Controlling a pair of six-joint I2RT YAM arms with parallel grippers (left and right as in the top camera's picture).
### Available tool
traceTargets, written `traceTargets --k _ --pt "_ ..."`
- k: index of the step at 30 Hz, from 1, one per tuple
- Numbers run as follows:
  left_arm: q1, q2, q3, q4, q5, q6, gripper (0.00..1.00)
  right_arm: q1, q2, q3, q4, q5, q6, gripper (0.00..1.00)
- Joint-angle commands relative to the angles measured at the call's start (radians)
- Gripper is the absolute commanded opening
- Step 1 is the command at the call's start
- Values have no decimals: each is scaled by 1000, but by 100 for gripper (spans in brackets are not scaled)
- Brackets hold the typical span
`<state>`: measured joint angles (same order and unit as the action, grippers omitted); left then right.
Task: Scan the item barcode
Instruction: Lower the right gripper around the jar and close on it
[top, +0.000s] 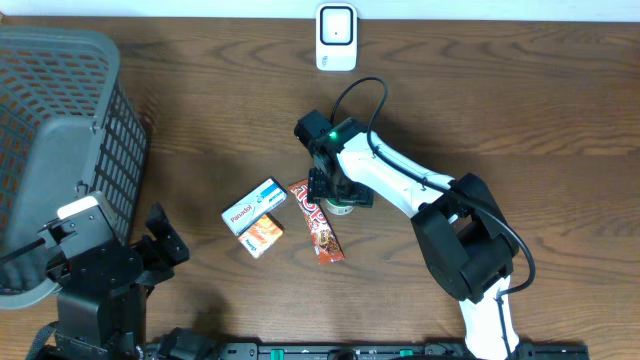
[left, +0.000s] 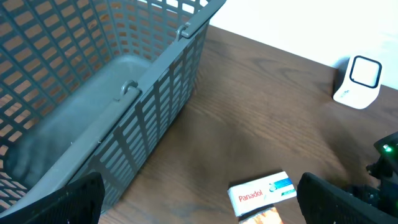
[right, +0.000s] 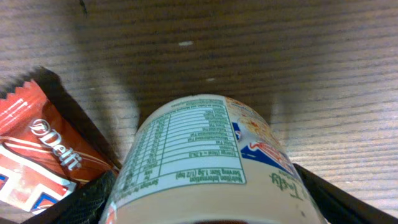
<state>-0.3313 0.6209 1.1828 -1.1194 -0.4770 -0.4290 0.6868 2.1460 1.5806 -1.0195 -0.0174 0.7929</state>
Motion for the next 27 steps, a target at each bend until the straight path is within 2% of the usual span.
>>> traceTargets --k 1,8,13,17,18,23,27 --pt "-1 -1 13 -2 -6 6 98 -8 16 -39 8 16 25 81" --pt "-1 -1 13 -2 -6 6 98 -12 16 -39 21 11 13 80" --pt "-1 -1 13 -2 -6 6 98 -25 16 -39 13 -3 13 71" --pt "-1 -1 13 -2 -6 6 98 -27 16 -39 12 -22 14 70" --pt "-1 -1 13 -2 -6 6 98 -27 16 -39 11 -22 14 71" --pt "-1 -1 13 -2 -6 6 98 -27 16 -39 -17 -38 34 99" --pt "-1 -1 13 -2 -6 6 98 -29 16 -39 -15 -63 61 99"
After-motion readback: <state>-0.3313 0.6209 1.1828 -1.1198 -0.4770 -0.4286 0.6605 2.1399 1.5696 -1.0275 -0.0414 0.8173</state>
